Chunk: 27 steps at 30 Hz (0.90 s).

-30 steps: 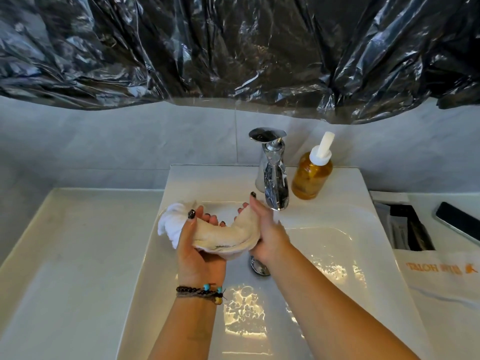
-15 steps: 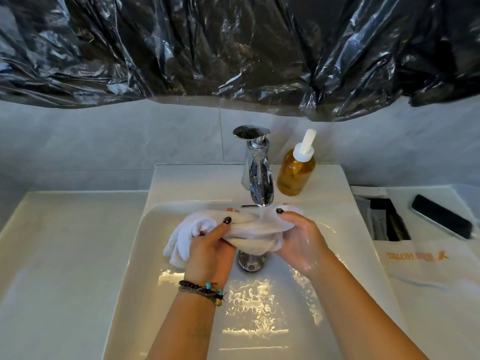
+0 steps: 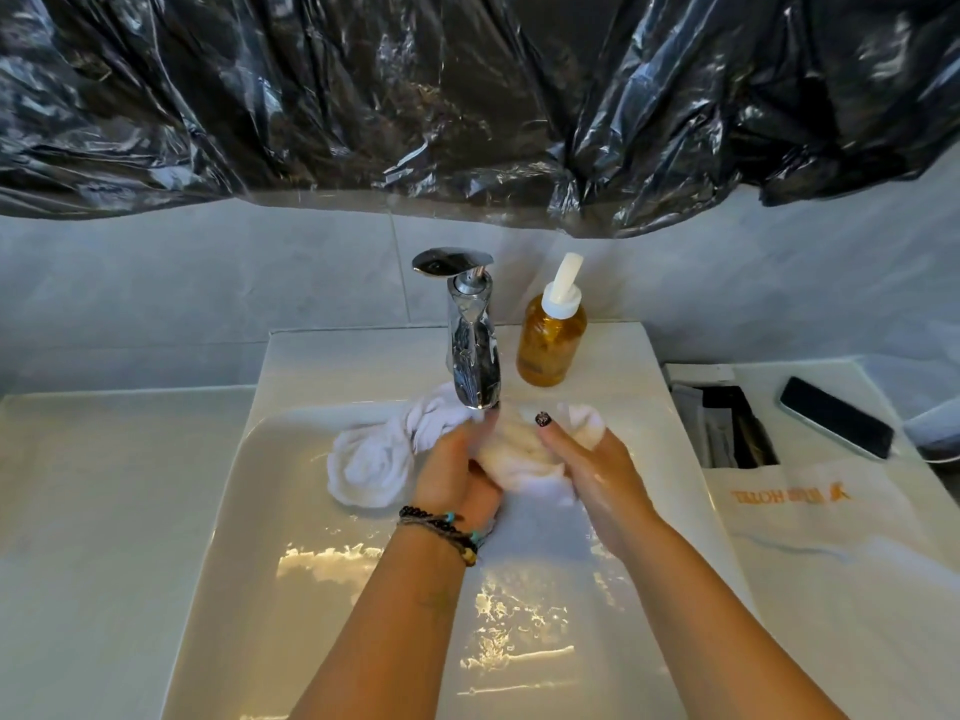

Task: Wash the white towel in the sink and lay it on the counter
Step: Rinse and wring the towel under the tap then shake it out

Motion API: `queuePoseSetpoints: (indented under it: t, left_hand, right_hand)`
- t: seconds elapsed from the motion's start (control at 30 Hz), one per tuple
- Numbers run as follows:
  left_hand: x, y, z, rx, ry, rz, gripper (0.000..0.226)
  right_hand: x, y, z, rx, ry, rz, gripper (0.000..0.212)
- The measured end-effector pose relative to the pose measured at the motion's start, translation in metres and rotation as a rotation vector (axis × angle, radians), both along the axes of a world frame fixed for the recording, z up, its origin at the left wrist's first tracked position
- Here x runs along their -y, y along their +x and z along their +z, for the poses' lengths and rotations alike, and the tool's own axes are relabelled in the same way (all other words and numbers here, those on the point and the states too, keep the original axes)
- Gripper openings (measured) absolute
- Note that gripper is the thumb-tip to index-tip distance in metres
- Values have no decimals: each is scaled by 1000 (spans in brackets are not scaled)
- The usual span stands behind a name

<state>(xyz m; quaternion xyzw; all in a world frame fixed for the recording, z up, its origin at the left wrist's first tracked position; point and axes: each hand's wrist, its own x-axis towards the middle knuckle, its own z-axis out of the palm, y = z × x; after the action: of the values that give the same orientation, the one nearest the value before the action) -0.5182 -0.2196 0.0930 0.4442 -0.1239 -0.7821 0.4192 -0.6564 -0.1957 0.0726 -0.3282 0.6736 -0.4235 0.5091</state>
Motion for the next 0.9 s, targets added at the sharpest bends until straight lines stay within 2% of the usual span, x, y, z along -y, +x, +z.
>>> queuePoseSetpoints:
  t: [0.07, 0.13, 0.23, 0.33, 0.37, 0.4, 0.5, 0.53, 0.6, 0.63, 0.7, 0.8, 0.83, 0.9]
  left_hand:
    - [1, 5, -11, -1, -70, -51, 42]
    - [2, 10, -13, 83, -73, -100, 45]
    - [1, 23, -23, 143, -103, -144, 47]
    - [-1, 35, -30, 92, -110, -98, 43]
    - [-3, 38, -29, 94, -109, -62, 40]
    - [-4, 41, -29, 124, -108, -12, 35]
    - [-4, 50, -26, 221, -94, 171, 14]
    - [-2, 53, -23, 240, -86, 222, 9]
    - [2, 55, -12, 340, -46, 310, 3]
    - [5, 55, -10, 427, -14, 337, 10]
    - [11, 54, -11, 549, 62, 330, 30]
    - [8, 48, -11, 603, 67, 244, 43]
    - [4, 46, -14, 594, 47, 202, 42]
    - [-6, 41, -23, 500, -4, 149, 27]
  right_hand:
    - [1, -10, -1, 103, -47, 117, 57]
    - [0, -16, 0, 75, -21, 131, 49]
    - [6, -11, 1, -42, 63, -91, 28]
    - [17, 4, -3, -136, 136, -239, 24]
    - [19, 10, -5, -72, 146, -264, 24]
    - [22, 17, -6, 70, 162, -274, 26]
    - [25, 42, -3, 614, 167, -154, 43]
    - [25, 51, -2, 702, 152, -106, 48]
    - [26, 67, 0, 725, 119, -63, 48]
    - [26, 73, 0, 669, 107, -76, 39]
    - [29, 82, 5, 371, 111, -122, 11]
    - [38, 82, 19, -239, 51, -80, 37]
    - [40, 79, 23, -364, 24, -61, 40]
    - [41, 71, 23, -450, -8, -46, 40]
